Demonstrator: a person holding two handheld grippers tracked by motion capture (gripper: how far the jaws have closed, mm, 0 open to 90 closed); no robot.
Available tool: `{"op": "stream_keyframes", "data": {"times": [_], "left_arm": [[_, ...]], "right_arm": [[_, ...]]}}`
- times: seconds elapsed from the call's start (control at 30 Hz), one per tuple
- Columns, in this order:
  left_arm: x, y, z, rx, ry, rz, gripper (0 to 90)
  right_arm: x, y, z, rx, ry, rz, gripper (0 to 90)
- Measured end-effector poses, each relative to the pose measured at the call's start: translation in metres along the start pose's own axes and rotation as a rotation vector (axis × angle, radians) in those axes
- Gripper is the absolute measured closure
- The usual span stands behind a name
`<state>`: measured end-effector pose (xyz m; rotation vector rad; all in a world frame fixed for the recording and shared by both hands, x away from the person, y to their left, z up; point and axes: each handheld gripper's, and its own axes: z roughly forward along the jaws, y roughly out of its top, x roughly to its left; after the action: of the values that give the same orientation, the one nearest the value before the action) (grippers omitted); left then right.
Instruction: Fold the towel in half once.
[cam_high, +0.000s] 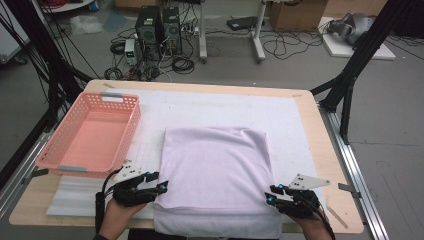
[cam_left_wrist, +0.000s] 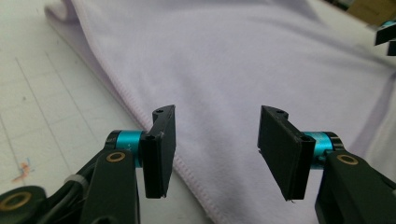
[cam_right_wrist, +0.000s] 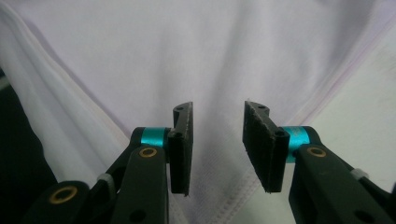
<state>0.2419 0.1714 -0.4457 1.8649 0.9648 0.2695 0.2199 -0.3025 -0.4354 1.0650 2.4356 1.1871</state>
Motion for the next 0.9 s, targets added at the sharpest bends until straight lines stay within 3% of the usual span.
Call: {"op": "stream_keyframes", "data": {"times": [0.13,0.3,0.37,0.4,0.53,0.6,0.67,0.7,0.8,0.87,0.9], "left_arm": [[-0.002,-0.004,0.004,0.025,0.003,0.018,47.1],[0.002,-0.003,-0.002,-0.001,0.029,-0.001,43.8],[0.004,-0.002,-0.004,-0.014,0.039,-0.010,43.0],[0.005,0.000,-0.004,-0.020,0.045,-0.012,42.2],[0.010,0.006,-0.002,-0.046,0.070,-0.030,39.9],[0.013,0.009,0.002,-0.043,0.080,-0.039,39.7],[0.019,0.012,0.009,-0.030,0.094,-0.057,39.7],[0.022,0.014,0.013,-0.013,0.102,-0.069,39.7],[0.030,0.015,0.028,0.051,0.112,-0.108,40.3],[0.030,0.018,0.030,0.049,0.100,-0.092,45.7],[0.030,0.018,0.031,0.073,0.095,-0.074,54.6]], "right_arm": [[0.007,-0.004,0.006,0.065,0.026,-0.069,63.6],[0.012,-0.010,-0.007,0.129,0.194,-0.158,66.2],[0.011,-0.010,-0.014,0.149,0.227,-0.169,67.0],[0.010,-0.010,-0.018,0.121,0.231,-0.158,64.7],[-0.004,-0.002,-0.022,-0.053,0.143,-0.043,55.4],[-0.011,0.003,-0.016,-0.086,0.022,0.008,53.9],[-0.019,0.006,-0.005,-0.074,-0.096,0.071,57.3],[-0.022,0.006,0.001,-0.058,-0.131,0.090,60.0],[-0.029,0.006,0.017,0.001,-0.164,0.106,67.9],[-0.031,0.007,0.019,0.017,-0.146,0.103,77.3],[-0.031,0.008,0.018,0.027,-0.153,0.098,83.3]]}}
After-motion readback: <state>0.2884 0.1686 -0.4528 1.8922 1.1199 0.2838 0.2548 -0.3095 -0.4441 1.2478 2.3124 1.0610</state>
